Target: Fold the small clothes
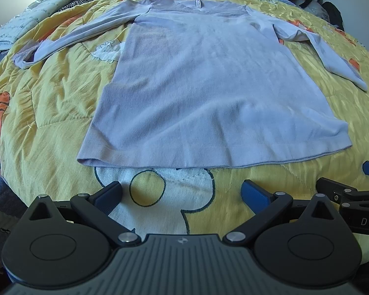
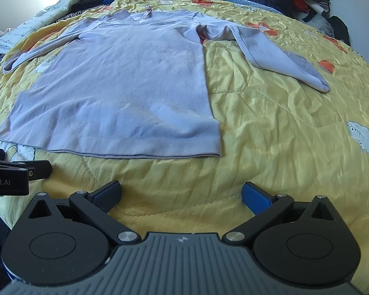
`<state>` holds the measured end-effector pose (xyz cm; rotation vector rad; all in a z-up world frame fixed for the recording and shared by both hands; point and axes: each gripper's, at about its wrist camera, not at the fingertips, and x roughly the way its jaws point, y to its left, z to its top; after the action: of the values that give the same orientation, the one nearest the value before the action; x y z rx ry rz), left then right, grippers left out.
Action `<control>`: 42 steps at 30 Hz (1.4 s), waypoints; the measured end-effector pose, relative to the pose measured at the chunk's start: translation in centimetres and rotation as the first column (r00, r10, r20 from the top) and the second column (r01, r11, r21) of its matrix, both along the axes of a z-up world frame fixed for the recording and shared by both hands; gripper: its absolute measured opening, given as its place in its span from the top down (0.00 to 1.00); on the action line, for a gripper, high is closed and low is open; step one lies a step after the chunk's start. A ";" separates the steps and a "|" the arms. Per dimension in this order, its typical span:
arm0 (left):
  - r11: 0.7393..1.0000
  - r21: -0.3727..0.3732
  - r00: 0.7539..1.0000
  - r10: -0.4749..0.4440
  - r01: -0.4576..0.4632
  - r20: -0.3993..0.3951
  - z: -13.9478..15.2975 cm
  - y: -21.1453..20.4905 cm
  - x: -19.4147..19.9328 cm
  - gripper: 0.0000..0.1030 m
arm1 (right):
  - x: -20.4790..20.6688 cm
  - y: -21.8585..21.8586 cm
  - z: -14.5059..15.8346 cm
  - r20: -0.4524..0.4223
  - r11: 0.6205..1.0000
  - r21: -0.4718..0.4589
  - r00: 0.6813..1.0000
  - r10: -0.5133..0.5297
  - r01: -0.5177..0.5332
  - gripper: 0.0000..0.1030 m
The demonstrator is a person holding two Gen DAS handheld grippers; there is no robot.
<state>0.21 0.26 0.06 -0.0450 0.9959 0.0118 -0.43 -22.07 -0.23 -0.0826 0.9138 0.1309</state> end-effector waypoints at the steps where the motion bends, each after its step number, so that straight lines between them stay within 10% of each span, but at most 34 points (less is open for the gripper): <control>1: 1.000 0.000 1.000 0.000 0.000 -0.002 0.0 0.0 0.0 0.00 | 0.0 0.0 0.0 0.000 1.000 0.000 1.000 0.000 0.000 0.00; 20: 0.999 -0.050 0.984 0.030 -0.021 0.176 6.7 -0.5 2.9 0.00 | 4.1 -7.2 3.4 0.191 0.999 0.050 0.982 -0.013 0.003 0.03; 30: 0.999 -0.041 0.990 0.003 0.003 0.144 6.4 -3.5 7.4 0.00 | 12.1 -17.5 4.2 0.254 1.000 0.011 0.967 0.013 -0.016 0.28; 42: 1.000 -0.022 0.995 -0.001 0.003 0.098 5.5 -5.2 9.6 0.00 | 16.4 -19.9 1.5 0.098 0.989 0.009 0.984 0.146 -0.148 0.71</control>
<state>9.84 -4.95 5.57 -0.0645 0.8979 -0.0030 15.98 -41.95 1.25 -0.1402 0.8092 0.2693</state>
